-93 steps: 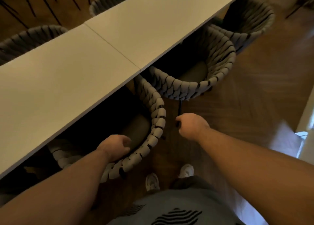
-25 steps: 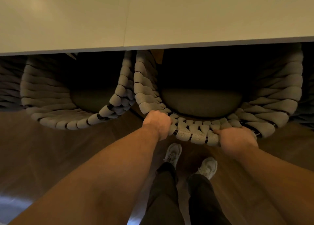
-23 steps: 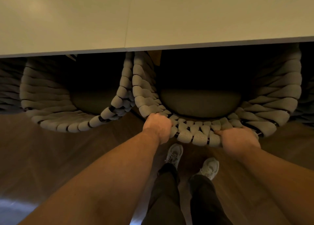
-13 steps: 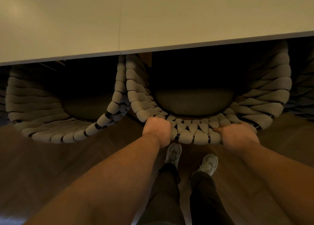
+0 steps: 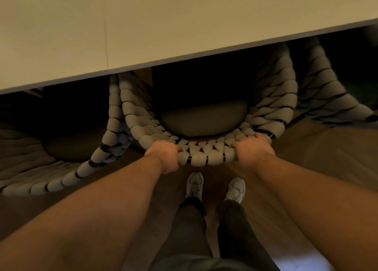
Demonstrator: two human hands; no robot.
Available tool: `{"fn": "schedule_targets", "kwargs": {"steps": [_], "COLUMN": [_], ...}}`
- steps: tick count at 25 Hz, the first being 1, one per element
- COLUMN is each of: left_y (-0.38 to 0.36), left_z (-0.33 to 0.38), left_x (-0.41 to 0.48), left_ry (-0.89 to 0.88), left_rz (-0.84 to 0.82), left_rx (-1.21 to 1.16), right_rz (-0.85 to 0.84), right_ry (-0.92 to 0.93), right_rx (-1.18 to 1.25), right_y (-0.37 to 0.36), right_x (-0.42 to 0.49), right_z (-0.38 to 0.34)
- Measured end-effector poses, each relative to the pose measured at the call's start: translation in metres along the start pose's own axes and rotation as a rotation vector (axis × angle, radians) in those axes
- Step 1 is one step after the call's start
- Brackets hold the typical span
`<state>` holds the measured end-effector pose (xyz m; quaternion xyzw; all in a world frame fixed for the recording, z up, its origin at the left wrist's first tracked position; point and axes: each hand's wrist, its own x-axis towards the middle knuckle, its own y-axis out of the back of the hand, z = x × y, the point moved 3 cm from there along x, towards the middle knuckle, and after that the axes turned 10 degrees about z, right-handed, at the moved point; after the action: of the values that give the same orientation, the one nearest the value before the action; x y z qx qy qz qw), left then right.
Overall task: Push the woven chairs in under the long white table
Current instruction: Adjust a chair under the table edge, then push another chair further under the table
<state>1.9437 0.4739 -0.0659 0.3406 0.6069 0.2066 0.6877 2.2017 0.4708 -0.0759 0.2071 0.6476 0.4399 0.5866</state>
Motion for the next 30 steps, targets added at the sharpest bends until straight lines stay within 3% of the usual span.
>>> {"fn": "schedule_targets", "kwargs": {"steps": [5, 9, 14, 22, 30], "left_y": [0.022, 0.053, 0.099, 0.147, 0.126], "left_z": [0.013, 0.031, 0.087, 0.239, 0.436], "left_x": [-0.018, -0.032, -0.043, -0.044, -0.038], "left_ry": [0.02, 0.051, -0.114, -0.222, -0.219], "left_rz": [-0.008, 0.123, 0.304, 0.336, 0.255], "left_rx": [-0.005, -0.145, -0.167, -0.09, -0.18], "right_rz": [0.035, 0.021, 0.189, 0.323, 0.314], "right_ry": [-0.084, -0.249, -0.486, -0.708, -0.7], "right_rx": [0.249, 0.373, 0.508, 0.64, 0.59], "right_y": [0.024, 0.052, 0.065, 0.016, -0.053], "right_x": [-0.048, -0.091, -0.158, -0.249, -0.344], "right_z": [0.009, 0.031, 0.078, 0.195, 0.352]}}
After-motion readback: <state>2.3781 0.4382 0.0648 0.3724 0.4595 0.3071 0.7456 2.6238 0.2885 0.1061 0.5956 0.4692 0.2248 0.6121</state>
